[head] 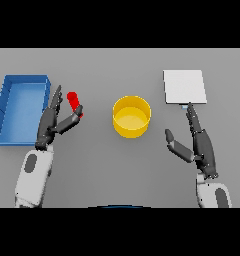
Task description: Pick up the red beaker and tilt it to pour out 1 green nut into yellow bowl. Pick up the yellow bowl and place it on the metallic measuring scale.
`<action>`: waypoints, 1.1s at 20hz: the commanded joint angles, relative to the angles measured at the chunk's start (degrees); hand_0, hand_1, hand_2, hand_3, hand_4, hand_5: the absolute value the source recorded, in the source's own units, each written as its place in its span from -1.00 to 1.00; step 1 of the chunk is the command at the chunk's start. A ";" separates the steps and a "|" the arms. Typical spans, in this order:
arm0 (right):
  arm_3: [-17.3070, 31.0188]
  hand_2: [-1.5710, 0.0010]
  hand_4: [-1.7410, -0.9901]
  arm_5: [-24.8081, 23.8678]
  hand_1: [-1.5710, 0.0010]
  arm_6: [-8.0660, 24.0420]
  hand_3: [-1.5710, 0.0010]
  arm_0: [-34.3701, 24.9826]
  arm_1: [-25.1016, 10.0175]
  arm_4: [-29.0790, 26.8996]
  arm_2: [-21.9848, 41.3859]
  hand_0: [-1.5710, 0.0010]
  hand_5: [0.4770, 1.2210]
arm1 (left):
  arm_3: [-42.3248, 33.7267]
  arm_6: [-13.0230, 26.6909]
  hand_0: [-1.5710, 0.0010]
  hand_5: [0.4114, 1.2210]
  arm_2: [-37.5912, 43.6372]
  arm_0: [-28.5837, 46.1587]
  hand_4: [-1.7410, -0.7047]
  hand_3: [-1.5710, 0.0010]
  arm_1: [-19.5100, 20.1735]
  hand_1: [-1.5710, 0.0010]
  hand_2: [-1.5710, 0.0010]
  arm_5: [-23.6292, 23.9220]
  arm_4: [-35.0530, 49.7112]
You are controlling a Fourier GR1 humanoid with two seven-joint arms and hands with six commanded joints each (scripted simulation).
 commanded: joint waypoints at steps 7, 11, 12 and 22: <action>-0.55 1.00 0.32 0.32 1.00 -1.01 1.00 0.70 -0.53 0.35 0.21 1.00 -0.46 | 12.13 -5.61 1.00 -0.41 1.81 -8.26 -0.01 1.00 -0.20 1.00 1.00 2.04 -1.53; -1.29 1.00 0.26 0.29 1.00 -1.54 1.00 1.65 0.35 0.18 0.76 1.00 -0.42 | 17.09 -7.30 1.00 -0.36 2.29 -12.61 -0.07 1.00 -0.74 1.00 1.00 3.35 -2.40; -1.56 1.00 0.26 0.27 1.00 -2.14 1.00 2.29 0.03 0.27 0.60 1.00 -0.42 | 19.19 -8.09 1.00 -0.35 2.59 -13.55 -0.07 1.00 -0.80 1.00 1.00 3.74 -2.66; -0.73 1.00 0.34 -0.21 1.00 -0.53 1.00 0.82 -0.42 0.49 -0.08 1.00 -0.42 | 27.68 -15.44 -0.35 0.54 5.54 -18.66 -0.67 -0.13 -2.80 -0.37 -0.37 8.44 -2.74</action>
